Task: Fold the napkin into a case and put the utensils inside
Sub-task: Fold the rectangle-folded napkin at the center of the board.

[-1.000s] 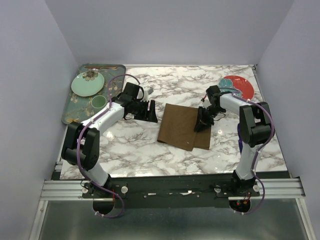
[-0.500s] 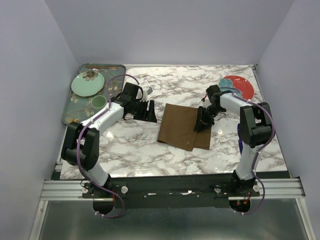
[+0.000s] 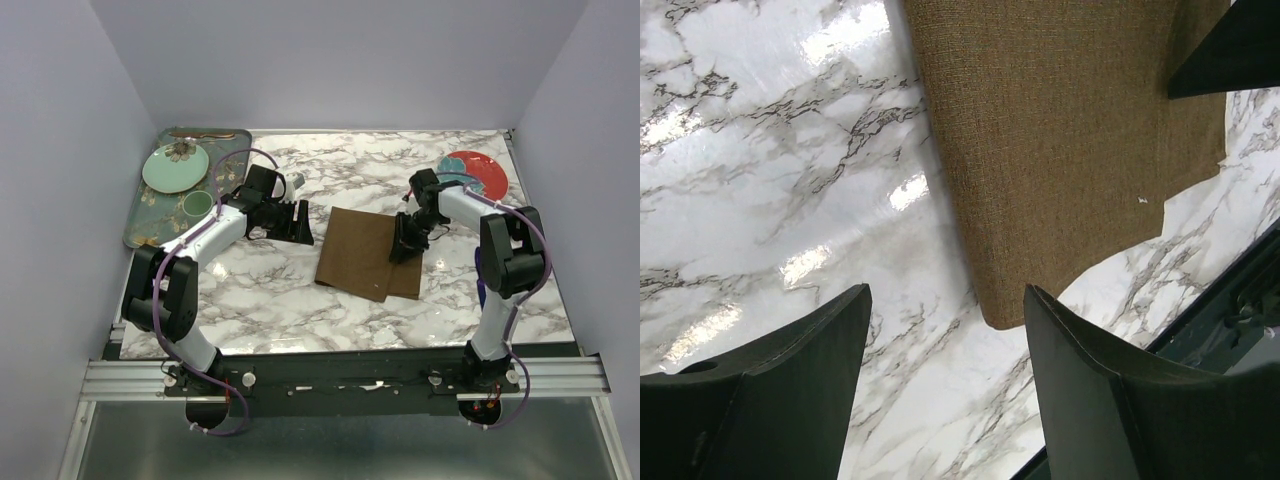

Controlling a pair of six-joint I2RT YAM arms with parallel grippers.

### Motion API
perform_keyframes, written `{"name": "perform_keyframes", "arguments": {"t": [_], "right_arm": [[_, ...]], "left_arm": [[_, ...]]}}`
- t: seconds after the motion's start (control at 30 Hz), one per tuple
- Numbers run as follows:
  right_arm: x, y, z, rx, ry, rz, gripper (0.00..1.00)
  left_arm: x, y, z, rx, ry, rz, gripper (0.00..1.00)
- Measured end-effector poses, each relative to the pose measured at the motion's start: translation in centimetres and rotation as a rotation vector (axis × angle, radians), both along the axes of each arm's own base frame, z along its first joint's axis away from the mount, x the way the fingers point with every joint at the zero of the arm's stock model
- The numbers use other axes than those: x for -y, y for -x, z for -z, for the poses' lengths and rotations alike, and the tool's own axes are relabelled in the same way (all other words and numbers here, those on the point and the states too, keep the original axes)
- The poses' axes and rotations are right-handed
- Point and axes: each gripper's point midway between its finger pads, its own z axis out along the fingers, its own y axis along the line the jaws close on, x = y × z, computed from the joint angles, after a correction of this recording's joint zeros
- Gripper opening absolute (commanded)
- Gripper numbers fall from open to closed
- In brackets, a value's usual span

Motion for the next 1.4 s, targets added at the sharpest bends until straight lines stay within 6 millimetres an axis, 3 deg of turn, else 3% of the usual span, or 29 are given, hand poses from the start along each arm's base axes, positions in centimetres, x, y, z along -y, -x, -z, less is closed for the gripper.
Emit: {"name": "perform_keyframes", "arguments": {"t": [0.23,0.47,0.63,0.7,0.77,0.97,1.1,1.23,1.33,1.4], "right_arm": [[0.1,0.2,1.0,-0.031,0.026,0.011,0.32],[0.0,0.1,1.3,-0.042,0.028,0.018,0.14],[-0.2,0.0,1.2,-0.042,0.027,0.018,0.10],[-0.2,-0.2,1.1,-0.037,0.026,0.013,0.15],[-0.3,-0.4,0.8,-0.028,0.024,0.010,0.25],[-0.9,-0.6,-0.5,-0.001,-0.017,-0.008,0.32],[-1.1,-0.7,-2.8,0.061,-0.045,-0.028,0.39],[-0.1,0.7,-5.3,0.149,-0.047,-0.059,0.38],[1.3,1.5,-5.5,0.173,-0.030,-0.055,0.34],[2.5,1.6,-4.6,0.155,-0.008,-0.040,0.30]], "left_arm": [[-0.1,0.3,0.1,-0.004,-0.001,-0.001,0.72],[-0.3,0.2,0.1,-0.004,-0.001,-0.007,0.72],[-0.5,0.1,0.0,-0.002,-0.001,-0.012,0.72],[-0.5,0.1,0.0,-0.001,-0.001,-0.012,0.72],[-0.5,0.1,0.0,0.001,-0.001,-0.011,0.72],[-0.3,0.4,-1.4,0.072,0.000,0.020,0.70],[1.7,1.1,-2.4,0.157,-0.031,0.087,0.69],[5.6,2.9,-2.3,0.231,-0.067,0.185,0.66],[8.3,3.5,-1.9,0.236,-0.068,0.240,0.62],[10.0,3.2,-1.1,0.235,-0.072,0.265,0.60]]}}
